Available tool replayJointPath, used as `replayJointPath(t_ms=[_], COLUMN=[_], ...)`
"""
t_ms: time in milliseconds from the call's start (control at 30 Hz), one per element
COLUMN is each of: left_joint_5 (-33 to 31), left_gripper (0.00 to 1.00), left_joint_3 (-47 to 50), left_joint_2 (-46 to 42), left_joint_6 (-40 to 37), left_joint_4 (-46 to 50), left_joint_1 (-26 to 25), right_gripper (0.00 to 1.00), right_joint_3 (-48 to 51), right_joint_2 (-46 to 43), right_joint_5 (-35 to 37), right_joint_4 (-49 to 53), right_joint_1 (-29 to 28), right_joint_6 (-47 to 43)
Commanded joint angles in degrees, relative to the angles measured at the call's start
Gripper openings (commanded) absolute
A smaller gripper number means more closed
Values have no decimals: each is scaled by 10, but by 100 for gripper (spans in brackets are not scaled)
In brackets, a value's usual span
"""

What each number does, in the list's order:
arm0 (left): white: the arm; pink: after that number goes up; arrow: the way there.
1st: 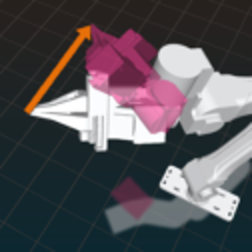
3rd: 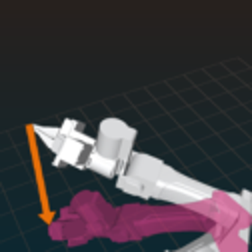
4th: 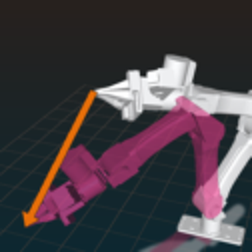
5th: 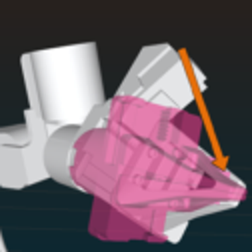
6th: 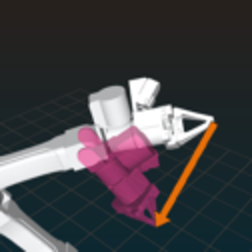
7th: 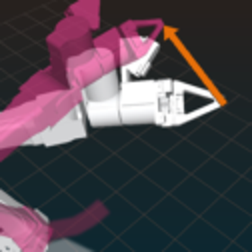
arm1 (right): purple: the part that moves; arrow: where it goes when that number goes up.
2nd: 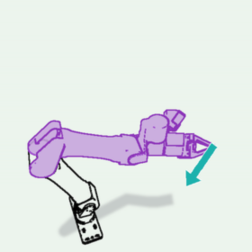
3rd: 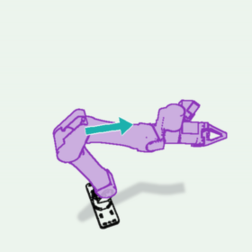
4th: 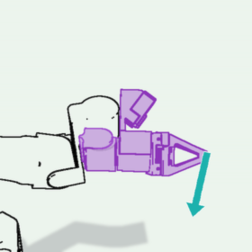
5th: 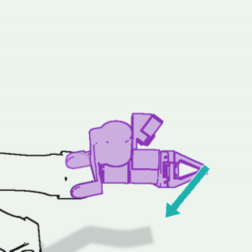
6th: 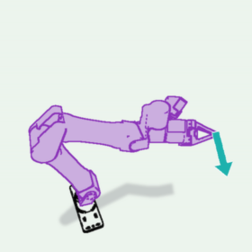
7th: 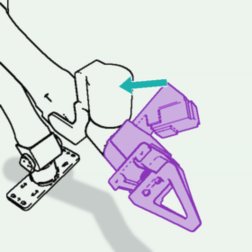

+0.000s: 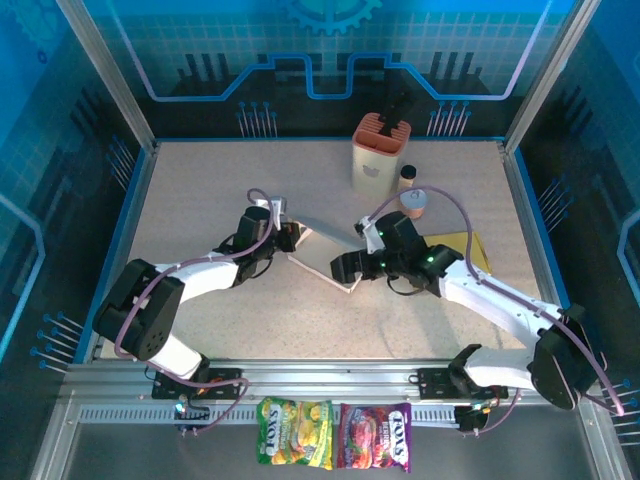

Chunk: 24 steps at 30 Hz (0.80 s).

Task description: Fold the paper box

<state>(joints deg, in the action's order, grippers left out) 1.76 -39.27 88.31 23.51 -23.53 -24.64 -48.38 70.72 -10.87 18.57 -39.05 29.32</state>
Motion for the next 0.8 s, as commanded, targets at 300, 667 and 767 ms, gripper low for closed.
replayJointPath(t_ms=[300, 667, 767], left_joint_5=[-47, -58, -58], left_gripper=[0, 0, 0], left_joint_3=[-16, -26, -29], left_joint_2=[-16, -15, -16], left_joint_6=[-2, -10, -13], left_joint_4=[41, 49, 52], left_joint_1=[-21, -28, -31], right_gripper=[100, 89, 76], right_joint_3=[-36, -138, -162], right_joint_2=[-57, -129, -115], right_joint_5=[-3, 44, 18], right_joint_4=[120, 158, 177], right_joint_1=[-47, 8, 95], right_joint_6=[4, 107, 183])
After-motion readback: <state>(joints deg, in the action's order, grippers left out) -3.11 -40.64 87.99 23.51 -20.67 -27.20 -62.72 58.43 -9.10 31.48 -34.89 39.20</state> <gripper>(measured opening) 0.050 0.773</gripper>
